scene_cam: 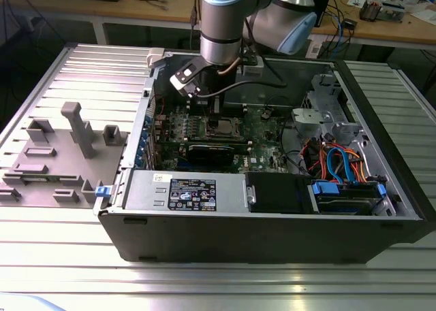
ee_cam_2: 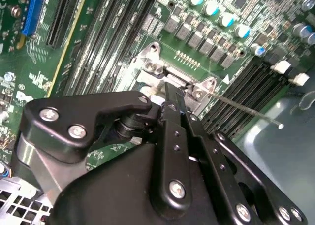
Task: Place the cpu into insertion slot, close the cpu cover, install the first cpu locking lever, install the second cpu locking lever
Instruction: 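Close the cpu cover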
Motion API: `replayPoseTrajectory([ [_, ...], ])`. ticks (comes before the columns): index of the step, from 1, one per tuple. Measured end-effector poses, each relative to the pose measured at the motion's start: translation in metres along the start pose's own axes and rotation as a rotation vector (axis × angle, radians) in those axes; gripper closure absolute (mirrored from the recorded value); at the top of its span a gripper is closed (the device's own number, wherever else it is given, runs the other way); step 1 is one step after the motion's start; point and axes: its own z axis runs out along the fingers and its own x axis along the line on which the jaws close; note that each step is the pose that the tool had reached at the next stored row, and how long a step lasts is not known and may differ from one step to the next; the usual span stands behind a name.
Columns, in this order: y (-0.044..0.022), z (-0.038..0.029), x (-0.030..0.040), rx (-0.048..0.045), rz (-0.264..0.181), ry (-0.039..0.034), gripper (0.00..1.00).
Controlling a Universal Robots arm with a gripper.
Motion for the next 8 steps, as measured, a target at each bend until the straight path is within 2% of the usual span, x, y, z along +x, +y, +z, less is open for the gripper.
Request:
replayPoseTrajectory([
  [6,0.0168,-0.0001,-0.0004,0.0000,0.000,-0.0001,0.89],
  [8,0.0179,-0.0001,-0.0004,0.0000,0.000,0.0000,0.89],
])
